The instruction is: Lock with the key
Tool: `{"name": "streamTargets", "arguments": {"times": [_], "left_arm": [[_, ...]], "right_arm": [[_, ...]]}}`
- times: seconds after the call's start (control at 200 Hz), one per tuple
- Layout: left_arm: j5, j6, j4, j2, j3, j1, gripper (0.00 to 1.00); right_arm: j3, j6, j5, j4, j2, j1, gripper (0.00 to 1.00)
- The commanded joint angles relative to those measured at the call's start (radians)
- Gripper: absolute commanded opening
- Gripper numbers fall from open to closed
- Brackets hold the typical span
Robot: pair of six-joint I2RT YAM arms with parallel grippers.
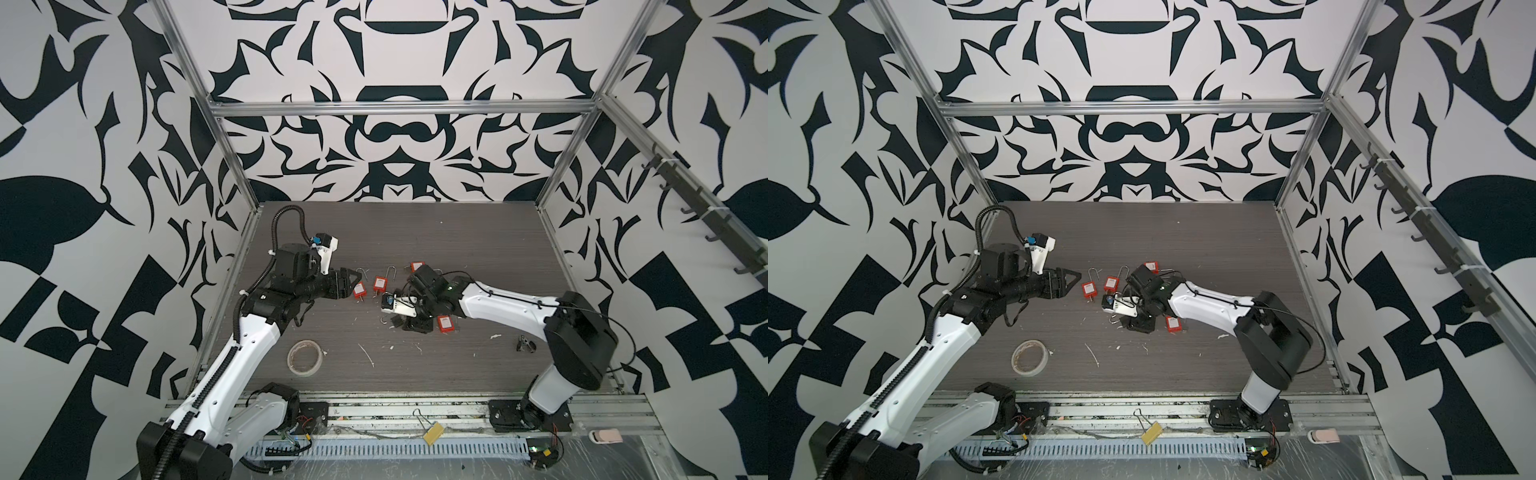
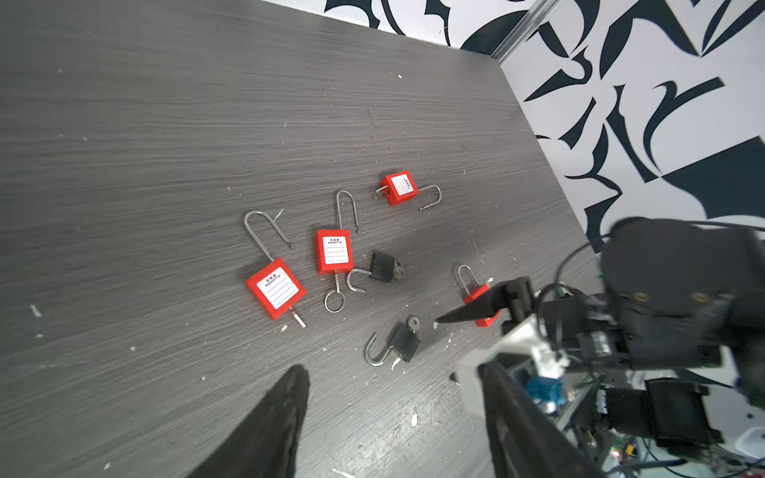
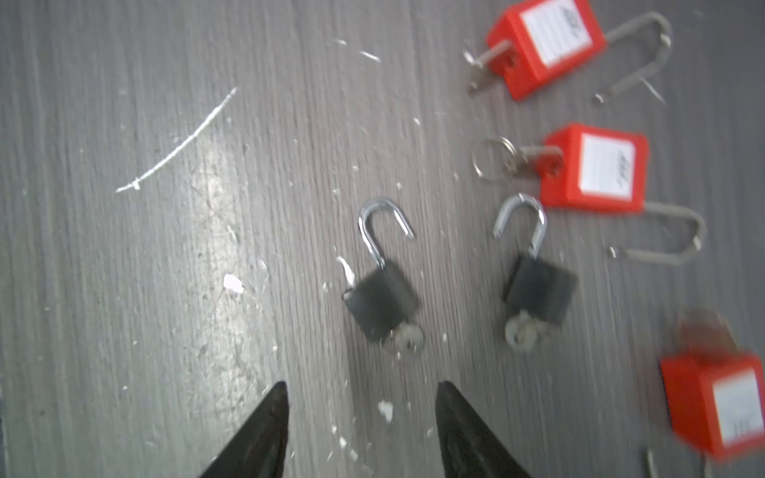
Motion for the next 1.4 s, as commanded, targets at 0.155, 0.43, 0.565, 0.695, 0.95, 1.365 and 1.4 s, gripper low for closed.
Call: {"name": "streamTargets", "arguments": {"times": [0.155, 0.43, 0.565, 0.695, 0.95, 1.365, 1.4], "left_arm": [[0.082, -0.029, 0.053, 0.051, -0.010, 0.006, 0.69], [0.090, 0.012, 0.023, 0.115, 0.028, 0.006, 0.69], [0.082, 0.019, 0.022, 0.117, 0.027, 0.006, 0.69], [0.084, 0.017, 0.023, 0.120, 0.022, 0.007, 0.69], [0.084, 0.015, 0.031, 0.110, 0.011, 0.007, 0.68], [0.093, 0.007, 0.038, 0.067, -0.019, 0.006, 0.68], [0.094, 0.005, 0.039, 0.067, -0.021, 0.006, 0.68]], "right_arm": [[0.161, -0.186, -0.129, -0.107, 0.128, 0.001, 0.62], [0.282, -0.232, -0.134, -0.227, 0.246, -0.027, 0.64], [0.300, -0.247, -0.120, -0.254, 0.275, -0.031, 0.65], [0.299, -0.250, -0.113, -0.270, 0.290, -0.033, 0.65], [0.250, -0.250, -0.101, -0.226, 0.281, -0.033, 0.60], [0.185, -0.219, 0.031, -0.137, 0.279, -0.016, 0.57], [0.173, -0.216, 0.034, -0.124, 0.273, -0.013, 0.57]]}}
